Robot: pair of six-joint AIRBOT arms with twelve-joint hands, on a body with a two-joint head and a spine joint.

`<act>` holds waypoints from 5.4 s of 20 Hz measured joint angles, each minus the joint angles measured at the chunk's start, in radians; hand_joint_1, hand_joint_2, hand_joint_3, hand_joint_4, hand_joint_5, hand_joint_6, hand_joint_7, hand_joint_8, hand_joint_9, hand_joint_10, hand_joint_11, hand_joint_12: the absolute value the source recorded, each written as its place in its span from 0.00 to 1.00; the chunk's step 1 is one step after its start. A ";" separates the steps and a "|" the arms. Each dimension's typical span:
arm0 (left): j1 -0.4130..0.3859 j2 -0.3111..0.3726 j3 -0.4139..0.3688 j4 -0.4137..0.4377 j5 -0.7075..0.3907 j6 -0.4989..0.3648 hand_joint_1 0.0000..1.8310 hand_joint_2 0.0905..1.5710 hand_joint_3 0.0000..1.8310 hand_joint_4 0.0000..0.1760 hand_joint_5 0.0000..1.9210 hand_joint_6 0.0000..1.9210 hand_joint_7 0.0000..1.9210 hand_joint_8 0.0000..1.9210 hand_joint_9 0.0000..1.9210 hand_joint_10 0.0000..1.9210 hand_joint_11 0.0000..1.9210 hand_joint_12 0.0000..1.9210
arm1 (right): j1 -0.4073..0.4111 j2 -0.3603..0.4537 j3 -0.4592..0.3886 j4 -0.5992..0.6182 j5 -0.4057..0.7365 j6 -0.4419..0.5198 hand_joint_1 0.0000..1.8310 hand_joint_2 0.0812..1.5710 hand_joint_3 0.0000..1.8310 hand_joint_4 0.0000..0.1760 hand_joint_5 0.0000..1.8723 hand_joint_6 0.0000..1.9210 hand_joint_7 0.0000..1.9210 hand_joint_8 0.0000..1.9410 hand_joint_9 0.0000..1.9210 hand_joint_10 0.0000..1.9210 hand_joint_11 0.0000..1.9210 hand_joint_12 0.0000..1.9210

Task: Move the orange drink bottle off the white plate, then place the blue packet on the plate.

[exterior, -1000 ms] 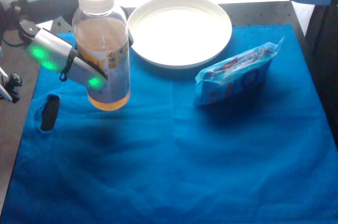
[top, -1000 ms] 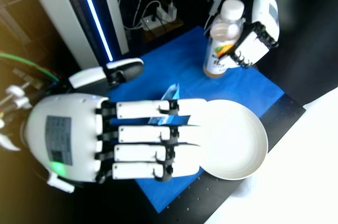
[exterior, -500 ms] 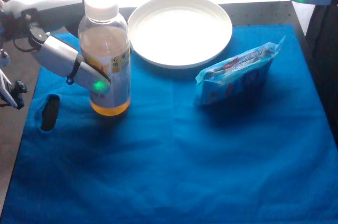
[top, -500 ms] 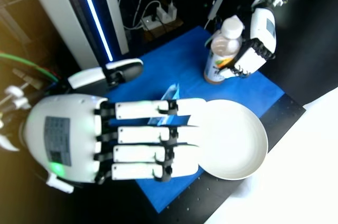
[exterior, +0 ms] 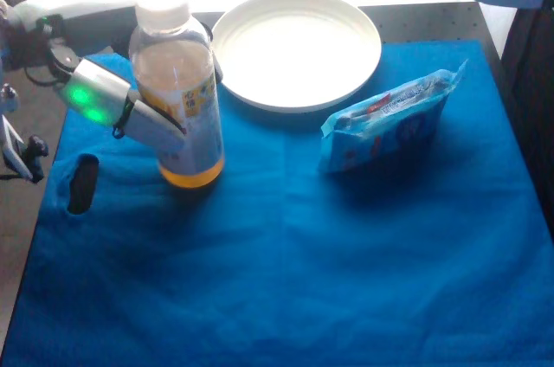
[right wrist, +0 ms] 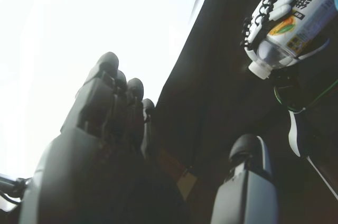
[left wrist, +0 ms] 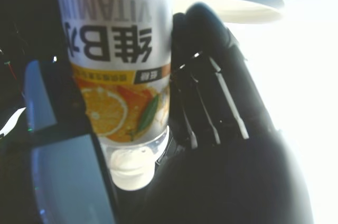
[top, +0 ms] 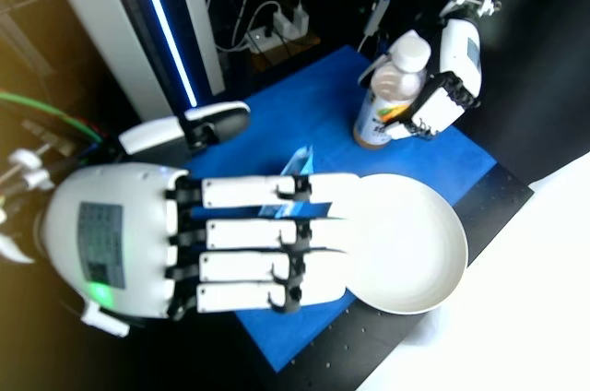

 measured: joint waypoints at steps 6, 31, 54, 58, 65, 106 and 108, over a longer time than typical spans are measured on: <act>0.009 0.002 -0.009 0.011 0.007 0.005 0.49 0.45 0.00 0.93 0.04 0.00 0.06 0.00 0.07 0.00 0.08 0.02 | 0.000 0.000 0.000 -0.001 0.000 0.000 0.35 0.50 0.00 0.50 0.10 0.00 0.15 0.00 0.11 0.00 0.14 0.03; 0.106 0.148 -0.078 -0.337 -0.056 0.206 0.48 0.37 0.00 1.00 0.00 0.00 0.00 0.00 0.00 0.00 0.00 0.00 | 0.237 -0.105 0.071 -1.070 -0.348 0.445 0.39 0.41 0.00 0.52 0.24 0.00 0.23 0.00 0.23 0.01 0.03 0.49; 0.119 0.158 -0.098 -0.360 -0.089 0.227 0.46 0.39 0.00 1.00 0.00 0.00 0.00 0.00 0.00 0.00 0.00 0.00 | 0.197 -0.190 0.091 -1.226 -0.388 0.528 0.41 0.46 0.00 0.28 0.30 0.00 0.37 0.01 0.34 0.02 0.09 0.62; 0.125 0.158 -0.098 -0.361 -0.087 0.227 0.46 0.38 0.00 1.00 0.00 0.00 0.00 0.00 0.00 0.00 0.00 0.00 | 0.197 -0.185 0.080 -1.226 -0.390 0.532 0.42 0.46 0.00 0.22 0.31 0.00 0.39 0.00 0.35 0.02 0.10 0.59; 0.131 0.158 -0.105 -0.362 -0.085 0.229 0.47 0.38 0.00 1.00 0.00 0.00 0.00 0.00 0.00 0.00 0.00 0.00 | 0.199 -0.174 0.063 -1.210 -0.370 0.533 0.46 0.46 0.00 0.21 0.32 0.00 0.39 0.00 0.35 0.01 0.09 0.53; 0.249 0.163 -0.119 -0.519 -0.145 0.286 0.40 0.43 0.01 1.00 0.00 0.00 0.00 0.00 0.00 0.00 0.00 0.00 | 0.230 0.061 -0.179 -1.022 -0.332 0.338 0.37 0.40 0.00 0.12 0.15 0.00 0.16 0.00 0.16 0.00 0.00 0.47; 0.253 0.168 -0.123 -0.525 -0.152 0.291 0.42 0.42 0.00 1.00 0.00 0.00 0.00 0.00 0.00 0.00 0.00 0.00 | 0.230 0.064 -0.182 -1.023 -0.328 0.338 0.40 0.40 0.00 0.11 0.15 0.00 0.16 0.00 0.15 0.00 0.01 0.46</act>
